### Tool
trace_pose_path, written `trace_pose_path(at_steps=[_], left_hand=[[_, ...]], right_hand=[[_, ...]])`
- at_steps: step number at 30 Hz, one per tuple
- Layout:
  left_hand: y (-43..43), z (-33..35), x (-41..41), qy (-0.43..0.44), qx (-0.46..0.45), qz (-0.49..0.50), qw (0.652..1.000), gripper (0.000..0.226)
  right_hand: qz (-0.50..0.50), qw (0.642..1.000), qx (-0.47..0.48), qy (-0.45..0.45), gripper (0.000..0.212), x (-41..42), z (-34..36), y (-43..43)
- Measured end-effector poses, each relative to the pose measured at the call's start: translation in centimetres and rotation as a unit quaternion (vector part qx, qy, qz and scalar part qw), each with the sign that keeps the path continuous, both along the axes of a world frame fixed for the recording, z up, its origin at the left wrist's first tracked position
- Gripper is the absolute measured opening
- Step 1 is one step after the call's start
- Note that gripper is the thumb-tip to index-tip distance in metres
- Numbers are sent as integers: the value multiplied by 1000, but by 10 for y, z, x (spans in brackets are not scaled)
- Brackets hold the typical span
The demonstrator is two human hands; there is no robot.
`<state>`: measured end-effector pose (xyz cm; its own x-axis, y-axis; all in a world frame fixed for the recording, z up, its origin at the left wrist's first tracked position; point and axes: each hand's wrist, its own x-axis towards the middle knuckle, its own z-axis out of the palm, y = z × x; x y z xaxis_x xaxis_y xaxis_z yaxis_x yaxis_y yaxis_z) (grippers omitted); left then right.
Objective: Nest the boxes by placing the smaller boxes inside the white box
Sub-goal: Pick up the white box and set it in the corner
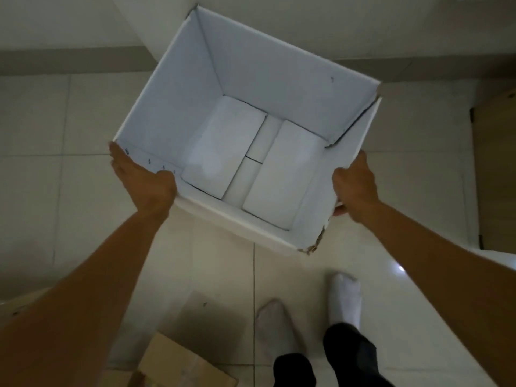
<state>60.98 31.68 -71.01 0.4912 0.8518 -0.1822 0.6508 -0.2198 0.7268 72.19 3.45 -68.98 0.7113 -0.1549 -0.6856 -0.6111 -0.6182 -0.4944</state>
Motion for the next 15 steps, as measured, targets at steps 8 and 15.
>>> trace_pose_path(at_steps=[8,15], left_hand=[[1,5,4,30,81,69,994,65],[-19,2,2,62,77,101,990,65]], right_hand=[[122,986,-77,-86,70,5,6,-17],[113,985,-52,-117,62,14,-17,-13]])
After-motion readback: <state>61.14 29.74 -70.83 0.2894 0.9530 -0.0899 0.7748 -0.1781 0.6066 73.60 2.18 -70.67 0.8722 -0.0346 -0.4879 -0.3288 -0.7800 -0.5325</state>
